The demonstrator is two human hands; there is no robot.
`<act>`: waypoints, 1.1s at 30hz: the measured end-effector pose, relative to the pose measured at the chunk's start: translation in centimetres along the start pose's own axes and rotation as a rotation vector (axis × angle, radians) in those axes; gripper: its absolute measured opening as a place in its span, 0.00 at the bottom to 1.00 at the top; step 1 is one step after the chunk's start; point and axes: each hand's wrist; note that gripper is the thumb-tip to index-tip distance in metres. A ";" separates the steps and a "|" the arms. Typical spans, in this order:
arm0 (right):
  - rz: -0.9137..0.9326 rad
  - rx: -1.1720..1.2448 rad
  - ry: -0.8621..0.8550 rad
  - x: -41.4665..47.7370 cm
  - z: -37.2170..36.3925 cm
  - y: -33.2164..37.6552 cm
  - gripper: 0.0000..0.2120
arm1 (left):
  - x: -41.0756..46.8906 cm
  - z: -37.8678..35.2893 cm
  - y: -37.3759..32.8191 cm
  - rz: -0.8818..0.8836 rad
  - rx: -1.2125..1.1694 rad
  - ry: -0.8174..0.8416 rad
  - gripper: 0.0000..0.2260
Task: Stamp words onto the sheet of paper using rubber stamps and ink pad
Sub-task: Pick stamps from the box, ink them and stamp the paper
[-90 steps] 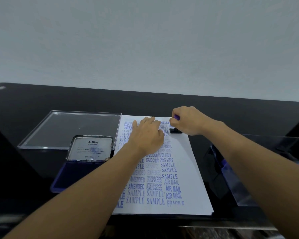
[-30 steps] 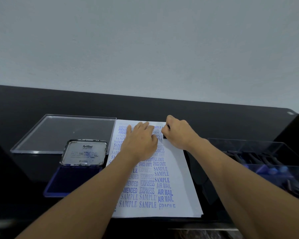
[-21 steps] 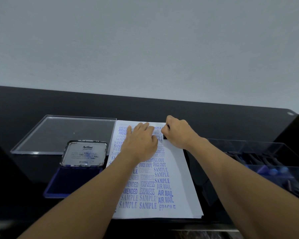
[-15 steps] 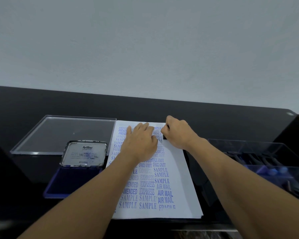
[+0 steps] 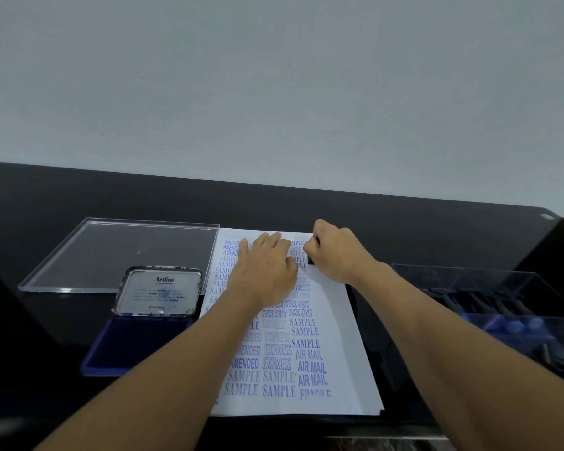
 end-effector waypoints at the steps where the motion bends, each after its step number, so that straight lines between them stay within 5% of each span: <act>1: 0.000 -0.001 0.000 0.0 0.0 0.0 0.07 | 0.0 0.0 0.0 -0.001 -0.001 0.001 0.20; 28: -0.004 0.004 0.077 -0.2 0.8 0.4 0.08 | -0.1 0.1 0.0 0.002 0.014 0.008 0.21; 33: -0.027 0.105 -0.094 -0.7 2.5 0.0 0.10 | 0.1 0.5 -0.3 0.037 -0.016 0.055 0.22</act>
Point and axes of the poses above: each hand's wrist, its own x-axis towards the middle knuckle, its own z-axis out of the back of the hand, y = z × x, and after that the axes turned 14 degrees about z, right-handed
